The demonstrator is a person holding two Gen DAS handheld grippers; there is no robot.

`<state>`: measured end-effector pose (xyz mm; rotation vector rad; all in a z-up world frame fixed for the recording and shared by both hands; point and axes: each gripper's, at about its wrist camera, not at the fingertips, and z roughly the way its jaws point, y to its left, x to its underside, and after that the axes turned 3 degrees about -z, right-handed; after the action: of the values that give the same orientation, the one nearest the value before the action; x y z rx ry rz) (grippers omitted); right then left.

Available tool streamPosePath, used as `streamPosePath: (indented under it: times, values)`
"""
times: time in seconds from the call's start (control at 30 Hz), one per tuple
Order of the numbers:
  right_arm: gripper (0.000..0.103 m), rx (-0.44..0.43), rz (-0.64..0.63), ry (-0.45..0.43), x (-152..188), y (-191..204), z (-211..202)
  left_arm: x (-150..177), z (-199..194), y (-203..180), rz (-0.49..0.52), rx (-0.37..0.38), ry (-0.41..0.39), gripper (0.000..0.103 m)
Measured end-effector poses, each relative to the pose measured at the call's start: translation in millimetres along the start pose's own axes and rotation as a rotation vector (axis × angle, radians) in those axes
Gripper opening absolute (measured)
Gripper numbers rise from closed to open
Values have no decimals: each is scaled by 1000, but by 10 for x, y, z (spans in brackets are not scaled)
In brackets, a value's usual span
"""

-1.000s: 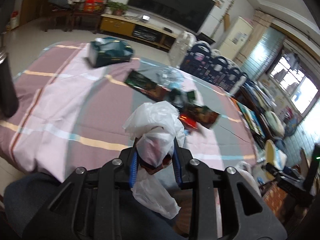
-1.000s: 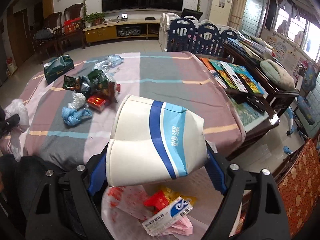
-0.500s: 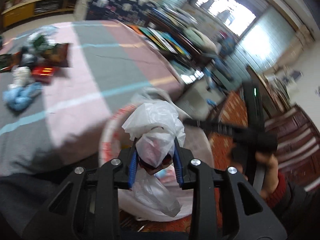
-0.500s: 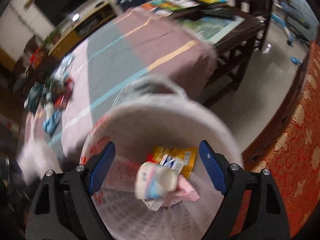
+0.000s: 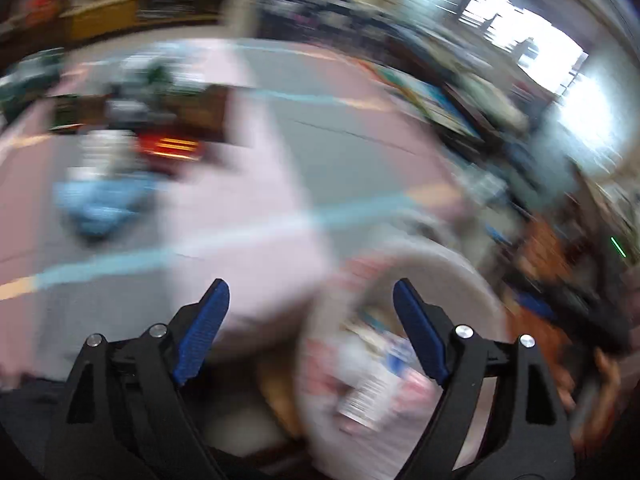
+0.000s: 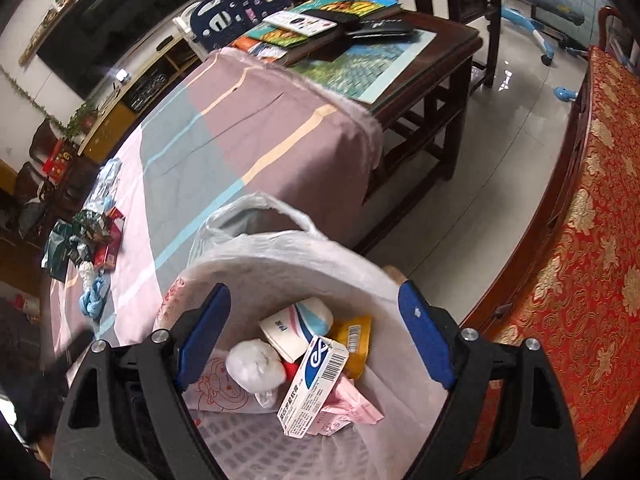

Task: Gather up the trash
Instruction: 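Release the paper cup and white plastic bag into the wastebasket, then grasp the blue glove with the left gripper while the right grasps the green snack bag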

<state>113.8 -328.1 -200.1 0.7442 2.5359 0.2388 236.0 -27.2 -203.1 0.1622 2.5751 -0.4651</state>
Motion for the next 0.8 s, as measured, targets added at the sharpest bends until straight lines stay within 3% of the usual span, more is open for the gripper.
streamPosePath:
  times: [0.03, 0.07, 0.13, 0.23, 0.3, 0.53, 0.63, 0.8]
  values:
    - [84, 3, -16, 3, 11, 51, 22, -121, 26, 301, -86, -113, -18, 82]
    - [84, 6, -32, 4, 19, 105, 39, -211, 47, 521, -148, -162, -21, 82]
    - [84, 4, -60, 6, 33, 206, 69, -379, 82, 972, -272, -208, -37, 82]
    - [84, -6, -86, 6, 41, 336, 95, -574, 238, 1285, -310, -278, -11, 81]
    - [84, -13, -103, 5, 42, 434, 111, -639, 330, 1338, -295, -266, 4, 77]
    - [84, -56, -150, 0, -58, 906, 224, -577, 542, 1267, -201, -186, -7, 34]
    - [84, -81, -216, -37, -155, 1295, 307, -489, 326, 1302, -244, -165, -77, 29]
    - [84, -130, -398, -110, -368, 2191, 548, -229, -177, 1514, -396, -40, -276, 29]
